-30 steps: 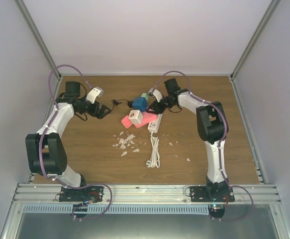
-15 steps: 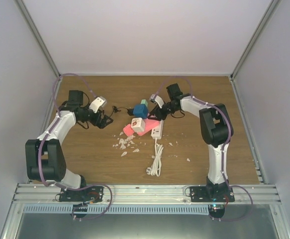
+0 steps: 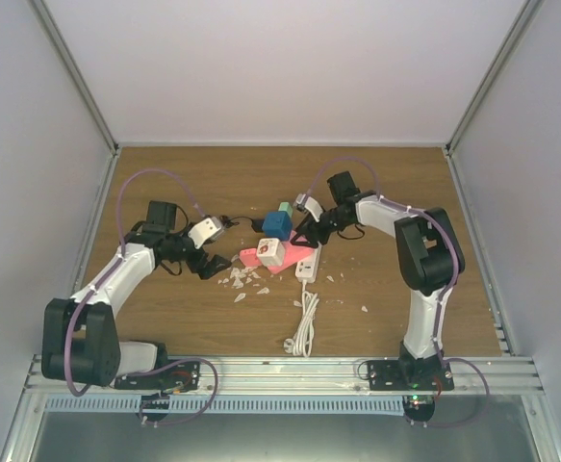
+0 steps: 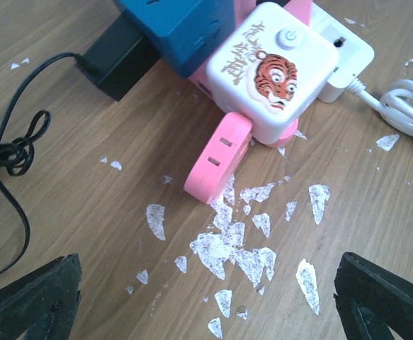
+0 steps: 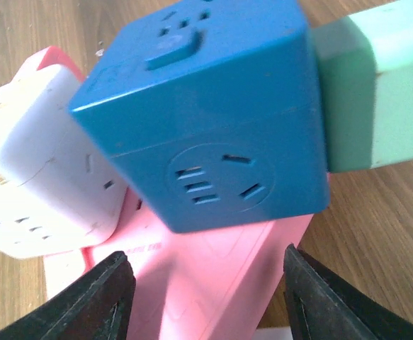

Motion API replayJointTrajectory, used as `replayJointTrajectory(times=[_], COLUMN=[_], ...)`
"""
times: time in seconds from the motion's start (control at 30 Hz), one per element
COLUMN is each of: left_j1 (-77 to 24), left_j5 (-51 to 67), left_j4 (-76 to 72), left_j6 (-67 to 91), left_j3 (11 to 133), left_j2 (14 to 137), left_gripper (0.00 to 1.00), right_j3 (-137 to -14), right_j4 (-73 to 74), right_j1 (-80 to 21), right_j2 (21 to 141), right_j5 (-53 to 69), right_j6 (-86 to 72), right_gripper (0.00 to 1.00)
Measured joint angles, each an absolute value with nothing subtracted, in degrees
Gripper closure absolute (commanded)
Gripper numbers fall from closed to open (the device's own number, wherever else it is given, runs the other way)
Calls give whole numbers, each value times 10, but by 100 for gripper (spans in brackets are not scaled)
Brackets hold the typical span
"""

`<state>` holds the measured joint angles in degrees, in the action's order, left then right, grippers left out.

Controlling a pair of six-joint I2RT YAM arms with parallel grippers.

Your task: Pull the plug off the socket

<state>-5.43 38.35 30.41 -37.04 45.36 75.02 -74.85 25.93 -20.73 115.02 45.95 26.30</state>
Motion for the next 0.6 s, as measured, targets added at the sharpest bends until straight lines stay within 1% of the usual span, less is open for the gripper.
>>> replayJointTrajectory(times=[0.1, 0.37, 0.6], left_j1=[-56, -59, -61], left_j5=[397, 417, 424], left_j4=[295, 276, 256], left_j6=[-397, -492, -536], left_j3=[440, 410, 409], left_j2=[739, 720, 743], left_gripper=[3, 2, 5], right_j3=[-742, -736, -713], right_j4=[274, 283, 270], right_j1=[-209, -209, -243], right_j2=[1129, 1030, 980], right_j5=[453, 466, 455], right_j6=[279, 340, 358], right_gripper=[31, 20, 20])
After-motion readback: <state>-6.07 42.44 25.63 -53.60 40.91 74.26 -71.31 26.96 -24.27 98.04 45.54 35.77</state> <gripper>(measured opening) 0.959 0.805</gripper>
